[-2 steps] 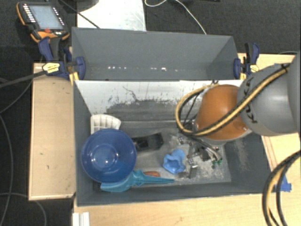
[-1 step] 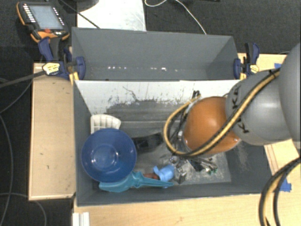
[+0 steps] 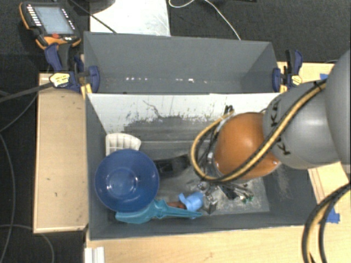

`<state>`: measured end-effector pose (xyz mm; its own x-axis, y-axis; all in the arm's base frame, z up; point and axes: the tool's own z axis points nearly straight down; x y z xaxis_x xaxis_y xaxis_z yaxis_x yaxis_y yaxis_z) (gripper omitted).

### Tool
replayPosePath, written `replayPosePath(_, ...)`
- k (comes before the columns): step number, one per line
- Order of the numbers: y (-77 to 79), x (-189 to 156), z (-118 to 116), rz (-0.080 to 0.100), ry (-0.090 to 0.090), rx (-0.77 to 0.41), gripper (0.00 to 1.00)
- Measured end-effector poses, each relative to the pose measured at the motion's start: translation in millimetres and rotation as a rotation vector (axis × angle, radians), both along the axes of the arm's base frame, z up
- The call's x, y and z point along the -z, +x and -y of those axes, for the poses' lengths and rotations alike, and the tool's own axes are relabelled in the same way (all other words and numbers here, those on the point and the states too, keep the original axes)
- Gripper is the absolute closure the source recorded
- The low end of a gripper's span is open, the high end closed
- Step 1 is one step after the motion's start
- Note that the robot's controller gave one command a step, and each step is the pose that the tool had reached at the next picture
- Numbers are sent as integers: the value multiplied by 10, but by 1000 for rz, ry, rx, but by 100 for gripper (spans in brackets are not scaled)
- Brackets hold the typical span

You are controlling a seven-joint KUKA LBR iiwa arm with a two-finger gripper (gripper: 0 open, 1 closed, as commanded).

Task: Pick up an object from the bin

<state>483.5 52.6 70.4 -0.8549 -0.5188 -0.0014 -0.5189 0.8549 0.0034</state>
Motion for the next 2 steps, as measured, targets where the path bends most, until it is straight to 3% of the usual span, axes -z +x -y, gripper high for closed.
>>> replayPosePath(2, -7, -145, 3, -1, 0, 2, 100)
